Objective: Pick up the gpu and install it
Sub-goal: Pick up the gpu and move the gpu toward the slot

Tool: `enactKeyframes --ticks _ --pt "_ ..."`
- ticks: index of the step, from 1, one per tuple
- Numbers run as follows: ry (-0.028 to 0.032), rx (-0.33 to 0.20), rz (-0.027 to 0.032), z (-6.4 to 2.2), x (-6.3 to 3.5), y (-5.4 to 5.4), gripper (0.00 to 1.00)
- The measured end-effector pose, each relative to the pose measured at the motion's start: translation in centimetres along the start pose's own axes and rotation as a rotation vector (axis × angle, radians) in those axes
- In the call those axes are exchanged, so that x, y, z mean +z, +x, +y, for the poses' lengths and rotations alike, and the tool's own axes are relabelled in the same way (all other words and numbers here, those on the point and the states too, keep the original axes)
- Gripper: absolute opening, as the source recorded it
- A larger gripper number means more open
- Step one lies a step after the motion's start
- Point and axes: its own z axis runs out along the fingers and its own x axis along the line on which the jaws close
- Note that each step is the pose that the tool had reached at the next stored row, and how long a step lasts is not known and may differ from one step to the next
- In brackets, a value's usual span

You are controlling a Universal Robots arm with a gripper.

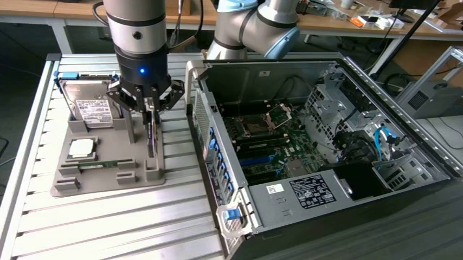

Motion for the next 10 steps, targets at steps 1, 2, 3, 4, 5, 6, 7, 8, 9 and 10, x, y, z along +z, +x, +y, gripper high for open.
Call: enactKeyframes --ticks 1,2,3,4,5,6,7,8,9,10 --pt "0.0000 0.000 -0.0001 0.00 -0.04 0.00 0.27" --pt "0.0000 0.000 0.0000 0.00 -0.11 0.00 0.27" --pt "0.0000 0.000 0.0000 0.00 -0.13 0.00 0.27" --pt "0.0000 0.000 0.0000 0.01 -0.15 0.00 0.27" --pt "0.0000 0.000 -0.0001 0.01 -0.17 0.00 0.27" --pt "0.0000 0.000 -0.0001 0.01 -0.21 -0.01 0.27" --pt "0.0000 0.000 -0.0001 0.01 -0.23 0.00 0.27" --pt "0.0000 0.000 -0.0001 0.01 -0.32 -0.01 0.27" --pt "0.0000 0.000 0.0000 0.01 -0.40 -0.01 0.27" --pt "-0.0001 0.000 -0.0001 0.02 -0.42 -0.01 0.27"
